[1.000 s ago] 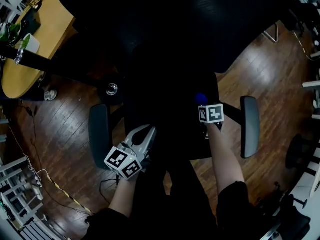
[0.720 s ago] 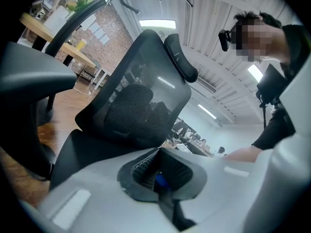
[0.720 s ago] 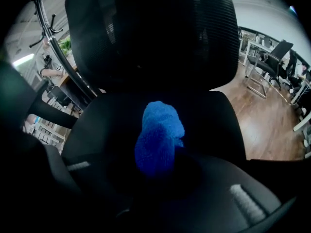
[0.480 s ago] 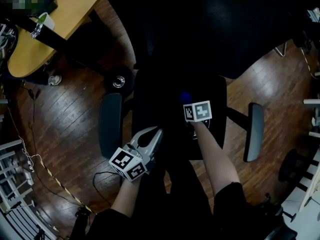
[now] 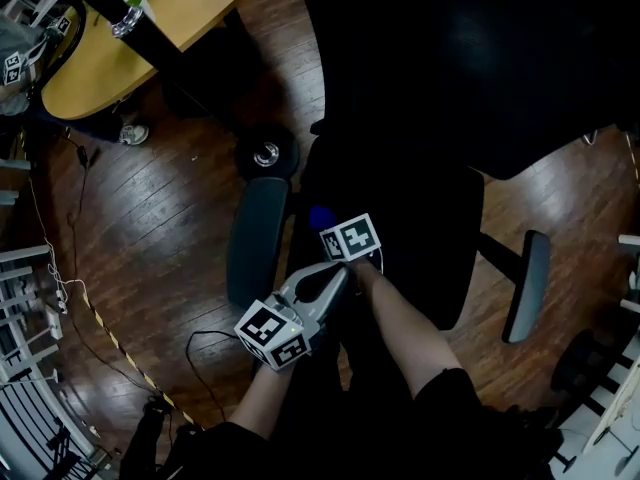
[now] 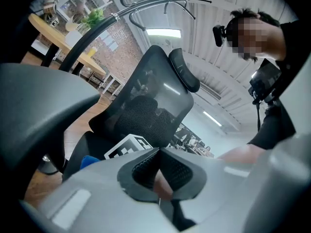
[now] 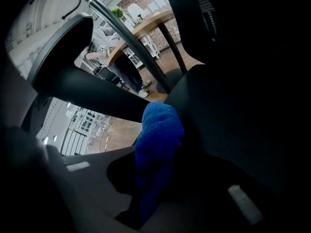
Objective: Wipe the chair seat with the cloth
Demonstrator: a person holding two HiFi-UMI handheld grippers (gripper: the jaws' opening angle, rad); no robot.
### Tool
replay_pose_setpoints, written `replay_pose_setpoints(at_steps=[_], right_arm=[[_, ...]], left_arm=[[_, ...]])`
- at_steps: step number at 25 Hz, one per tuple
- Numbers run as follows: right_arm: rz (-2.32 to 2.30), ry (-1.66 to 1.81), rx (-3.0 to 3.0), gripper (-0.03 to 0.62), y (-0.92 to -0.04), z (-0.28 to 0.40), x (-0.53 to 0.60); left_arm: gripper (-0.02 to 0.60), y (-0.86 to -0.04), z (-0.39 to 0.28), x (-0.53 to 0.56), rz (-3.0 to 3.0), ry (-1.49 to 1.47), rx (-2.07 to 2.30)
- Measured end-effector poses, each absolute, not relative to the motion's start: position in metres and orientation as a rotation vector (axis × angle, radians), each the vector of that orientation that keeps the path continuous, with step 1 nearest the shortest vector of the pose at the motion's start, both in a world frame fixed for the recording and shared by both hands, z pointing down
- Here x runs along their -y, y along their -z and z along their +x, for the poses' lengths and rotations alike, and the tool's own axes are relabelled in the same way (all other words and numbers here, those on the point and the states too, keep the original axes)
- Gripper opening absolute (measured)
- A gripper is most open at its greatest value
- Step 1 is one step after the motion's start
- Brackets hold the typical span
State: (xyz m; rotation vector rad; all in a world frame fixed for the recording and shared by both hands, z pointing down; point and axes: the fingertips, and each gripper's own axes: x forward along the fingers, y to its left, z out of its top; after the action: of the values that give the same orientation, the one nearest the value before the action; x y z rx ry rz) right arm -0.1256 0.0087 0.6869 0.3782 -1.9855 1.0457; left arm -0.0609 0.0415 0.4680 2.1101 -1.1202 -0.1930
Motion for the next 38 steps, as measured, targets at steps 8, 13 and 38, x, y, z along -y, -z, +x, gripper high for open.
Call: replay_pose_setpoints(at_steps=[8, 13, 38], right_arm=[[0.453, -1.137, 2.040, 0.039, -0.686, -0.107, -0.005], [0.595, -1.157, 1.930, 0.038, -0.704, -0.026, 0.006], [1.119, -1.006, 1.776, 0.039, -0.686, 0.163, 0.029]], left_arm=[[-0.008, -0.484, -0.055, -0.041, 2.123, 0.149, 1.081], [-0.008, -0.488, -0.049, -0.036, 2.135, 0.122, 1.061], [-0.008, -0.486, -0.026, -0.035, 2.172, 0.103, 1.034]])
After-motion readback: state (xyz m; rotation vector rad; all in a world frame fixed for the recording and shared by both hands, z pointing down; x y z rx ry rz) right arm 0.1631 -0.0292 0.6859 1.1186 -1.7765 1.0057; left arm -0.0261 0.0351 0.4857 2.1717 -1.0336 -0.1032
